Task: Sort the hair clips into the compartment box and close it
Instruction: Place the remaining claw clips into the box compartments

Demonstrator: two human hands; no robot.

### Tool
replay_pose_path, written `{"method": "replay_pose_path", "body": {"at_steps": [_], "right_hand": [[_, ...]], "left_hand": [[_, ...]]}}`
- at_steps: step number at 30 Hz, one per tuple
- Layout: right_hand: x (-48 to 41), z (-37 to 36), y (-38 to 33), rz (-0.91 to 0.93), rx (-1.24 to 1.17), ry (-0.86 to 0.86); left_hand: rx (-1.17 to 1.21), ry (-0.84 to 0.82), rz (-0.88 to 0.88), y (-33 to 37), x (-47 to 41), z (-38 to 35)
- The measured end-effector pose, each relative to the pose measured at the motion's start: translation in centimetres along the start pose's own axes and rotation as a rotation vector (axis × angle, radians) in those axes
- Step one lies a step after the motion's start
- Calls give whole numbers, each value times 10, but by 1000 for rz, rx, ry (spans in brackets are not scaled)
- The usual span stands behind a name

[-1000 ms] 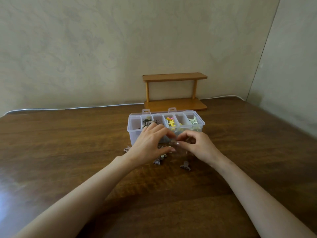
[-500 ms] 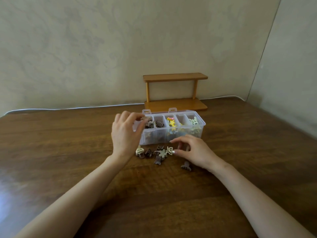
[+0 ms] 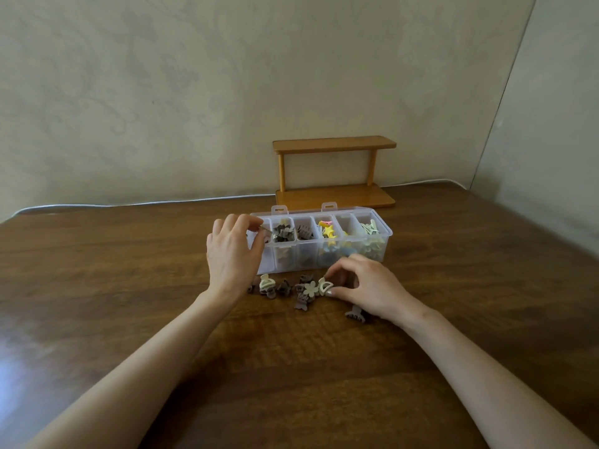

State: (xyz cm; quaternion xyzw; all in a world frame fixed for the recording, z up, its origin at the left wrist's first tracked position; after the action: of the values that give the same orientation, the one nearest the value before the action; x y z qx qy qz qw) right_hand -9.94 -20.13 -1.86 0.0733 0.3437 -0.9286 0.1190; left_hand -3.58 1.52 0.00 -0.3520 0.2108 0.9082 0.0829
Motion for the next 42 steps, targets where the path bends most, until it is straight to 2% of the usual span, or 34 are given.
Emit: {"method": "replay_pose_path", "body": {"at_steps": [6,9,13,16,20,23,26,29,36,39,42], "right_hand": [[1,-1,-1,14,-3,-2],[0,-1,-2,19,4,2],[0,0,-2,20,-28,-4],[0,2,-1,15,-81,5],[2,9,-4,-28,-314,35],[5,12,-8,-81,-515,-33],[6,12,-11,-85,-578,-78],[6,14,-7,-98,-543,-99],[11,29,-5,-163,-353,-354],[12,31,-5,-155,-342,-392],[12,30,-4,-154,-333,-382]], "left_hand": [[-91,-9,55,-1,2,3],[-41,14,-1,1,3,3],[66,27,-215,13,8,2],[155,-112,-403,22,16,0],[175,-286,-646,28,27,-7],[210,-275,-681,31,32,-10],[226,-209,-675,35,34,-8],[190,-124,-618,33,30,-4],[139,125,-114,-1,4,7],[55,88,-3,-12,1,4],[20,46,6,-16,2,0]]}}
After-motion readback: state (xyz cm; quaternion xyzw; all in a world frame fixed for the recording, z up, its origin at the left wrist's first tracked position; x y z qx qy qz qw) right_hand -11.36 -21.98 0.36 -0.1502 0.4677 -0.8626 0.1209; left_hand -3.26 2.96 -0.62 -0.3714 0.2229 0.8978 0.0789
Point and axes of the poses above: each hand's wrist, its own x-axis away from the middle knuckle, its own z-axis out of the back of the hand, y = z × x, the point moved 1 cm from there along -x, towards the middle knuckle, and after that the axes turned 9 degrees about -x, right-handed, at the moved point
